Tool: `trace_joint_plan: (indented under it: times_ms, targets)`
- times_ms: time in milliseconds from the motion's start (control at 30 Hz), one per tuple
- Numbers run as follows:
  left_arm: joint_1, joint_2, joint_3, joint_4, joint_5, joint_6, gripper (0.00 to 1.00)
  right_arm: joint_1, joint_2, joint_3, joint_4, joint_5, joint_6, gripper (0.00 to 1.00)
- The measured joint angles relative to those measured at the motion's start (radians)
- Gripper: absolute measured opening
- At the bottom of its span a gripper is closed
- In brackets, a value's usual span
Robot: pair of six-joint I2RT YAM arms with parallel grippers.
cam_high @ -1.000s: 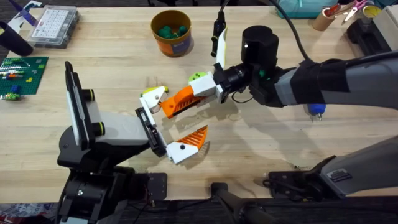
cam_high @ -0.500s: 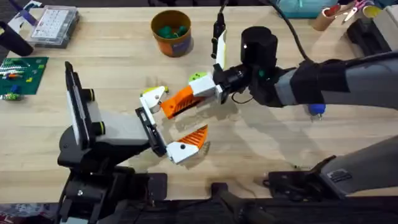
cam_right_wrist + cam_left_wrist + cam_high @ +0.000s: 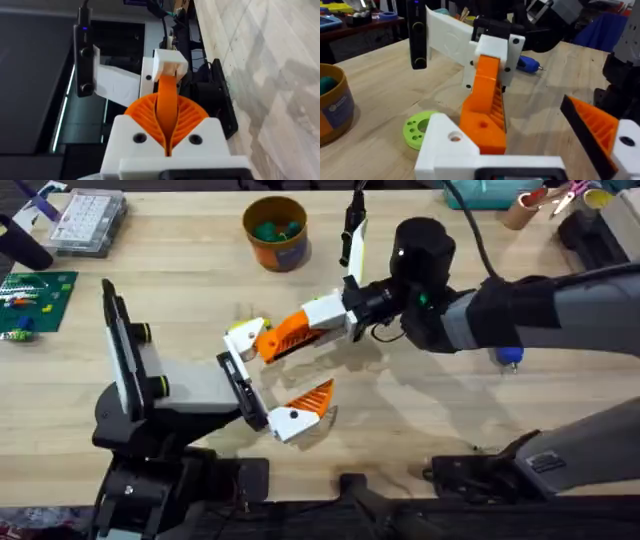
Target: Pick up the gripper from the table and insert it into the empty holder that is missing its gripper. Then pick up a screw, insert it into the mounting hole, and use the screwdriver to tighten it. Finally, clean up the table by picking up the vegetable and placing it into the bucket.
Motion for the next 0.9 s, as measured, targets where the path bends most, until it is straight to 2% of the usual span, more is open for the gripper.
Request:
trace_joint_plan:
  times_ms: [900]
  targets:
    - [0.008,0.0,0.0,-0.003,-0.034,-0.012,0.987,0.023,0.003,0.0,0.001,0.097,0.044,0.021]
